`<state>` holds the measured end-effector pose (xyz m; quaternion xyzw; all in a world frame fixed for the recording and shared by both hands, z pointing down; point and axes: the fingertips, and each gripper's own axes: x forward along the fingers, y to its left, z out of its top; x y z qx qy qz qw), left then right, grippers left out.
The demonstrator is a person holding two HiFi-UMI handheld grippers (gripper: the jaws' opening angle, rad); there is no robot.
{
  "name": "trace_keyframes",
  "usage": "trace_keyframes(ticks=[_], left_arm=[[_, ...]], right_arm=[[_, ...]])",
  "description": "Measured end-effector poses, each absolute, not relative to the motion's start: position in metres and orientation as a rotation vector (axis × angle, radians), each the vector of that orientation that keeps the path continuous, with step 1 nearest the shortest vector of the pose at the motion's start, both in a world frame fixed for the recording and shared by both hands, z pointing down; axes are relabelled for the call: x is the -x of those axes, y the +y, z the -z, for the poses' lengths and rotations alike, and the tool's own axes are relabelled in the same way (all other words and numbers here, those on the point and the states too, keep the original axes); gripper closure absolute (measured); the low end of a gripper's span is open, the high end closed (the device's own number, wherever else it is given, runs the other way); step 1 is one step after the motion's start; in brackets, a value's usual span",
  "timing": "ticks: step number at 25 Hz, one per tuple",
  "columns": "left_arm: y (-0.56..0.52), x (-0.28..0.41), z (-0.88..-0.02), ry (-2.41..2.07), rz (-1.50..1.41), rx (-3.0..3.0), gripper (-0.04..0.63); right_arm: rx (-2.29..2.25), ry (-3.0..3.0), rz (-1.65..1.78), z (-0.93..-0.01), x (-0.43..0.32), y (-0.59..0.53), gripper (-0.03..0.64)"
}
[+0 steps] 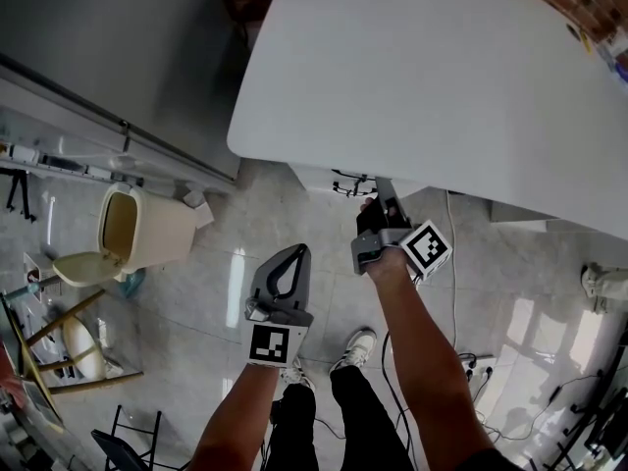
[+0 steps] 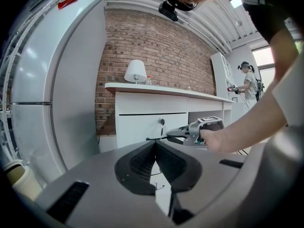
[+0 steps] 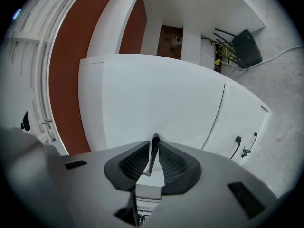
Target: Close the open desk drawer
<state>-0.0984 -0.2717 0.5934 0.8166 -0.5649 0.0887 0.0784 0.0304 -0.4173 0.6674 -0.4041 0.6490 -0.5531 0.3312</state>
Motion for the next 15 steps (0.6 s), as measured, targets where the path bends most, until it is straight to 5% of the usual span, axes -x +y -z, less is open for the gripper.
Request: trace_keyframes(ticks=[15], left_arm=[[-0.228,0.110,-0.562,-1.662,-0.228,-2.437,0.591]], right_arm=[[1.195,2.239,1.191,-0.616,-0.010,-0.337,0.561]])
